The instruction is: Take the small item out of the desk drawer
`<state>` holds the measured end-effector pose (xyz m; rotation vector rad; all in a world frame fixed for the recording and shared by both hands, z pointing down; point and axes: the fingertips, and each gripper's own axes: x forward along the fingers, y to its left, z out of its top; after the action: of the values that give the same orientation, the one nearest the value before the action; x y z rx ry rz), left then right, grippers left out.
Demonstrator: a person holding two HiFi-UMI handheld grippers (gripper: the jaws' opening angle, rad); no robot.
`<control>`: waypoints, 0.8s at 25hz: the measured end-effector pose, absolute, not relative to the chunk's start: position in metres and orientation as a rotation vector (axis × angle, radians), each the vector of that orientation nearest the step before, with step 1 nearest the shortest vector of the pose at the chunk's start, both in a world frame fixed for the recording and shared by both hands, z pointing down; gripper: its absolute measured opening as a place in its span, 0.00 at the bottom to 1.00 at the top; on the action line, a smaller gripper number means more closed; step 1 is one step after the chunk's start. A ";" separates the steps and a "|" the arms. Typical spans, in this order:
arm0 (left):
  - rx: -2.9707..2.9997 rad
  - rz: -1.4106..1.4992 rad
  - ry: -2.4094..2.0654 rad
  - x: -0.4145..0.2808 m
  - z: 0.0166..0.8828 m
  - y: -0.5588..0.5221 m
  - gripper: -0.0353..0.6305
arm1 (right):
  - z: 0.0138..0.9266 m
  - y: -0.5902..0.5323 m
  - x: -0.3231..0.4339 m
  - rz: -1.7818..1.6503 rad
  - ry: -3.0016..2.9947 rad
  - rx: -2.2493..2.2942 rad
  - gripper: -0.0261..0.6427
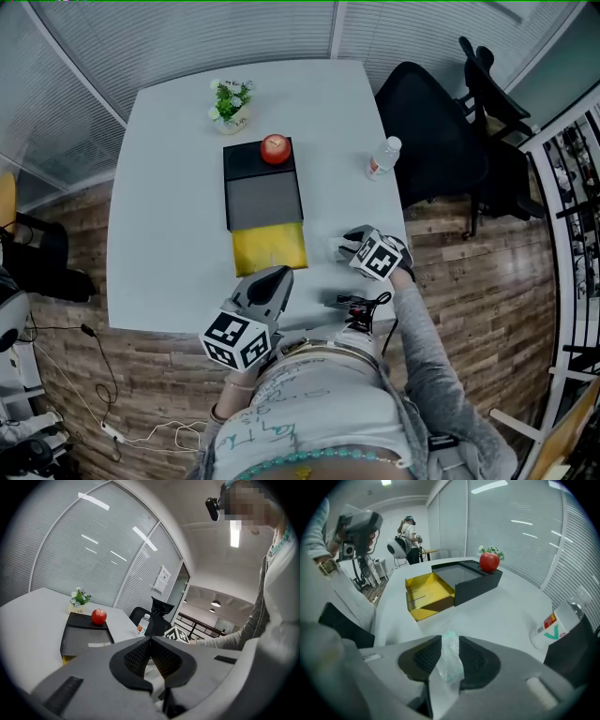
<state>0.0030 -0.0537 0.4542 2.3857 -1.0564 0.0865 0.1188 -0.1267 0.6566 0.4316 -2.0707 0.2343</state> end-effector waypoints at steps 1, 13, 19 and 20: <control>2.388 0.088 -1.054 0.003 0.454 -0.054 0.05 | 0.652 -0.126 0.120 0.237 -2.071 0.437 0.22; 2.408 0.102 -1.018 0.011 0.451 -0.054 0.05 | 0.594 -0.116 0.106 0.176 -2.193 0.475 0.25; 2.420 0.108 -1.002 0.014 0.449 -0.055 0.05 | 0.552 -0.102 0.087 0.130 -2.304 0.492 0.20; 2.420 0.108 -1.002 0.015 0.449 -0.056 0.05 | 0.547 -0.100 0.086 0.121 -2.306 0.489 0.19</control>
<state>0.0149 -0.0561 0.4493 2.4203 -1.0021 0.1078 0.0855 -0.0998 0.5472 0.4894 -2.3064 0.1208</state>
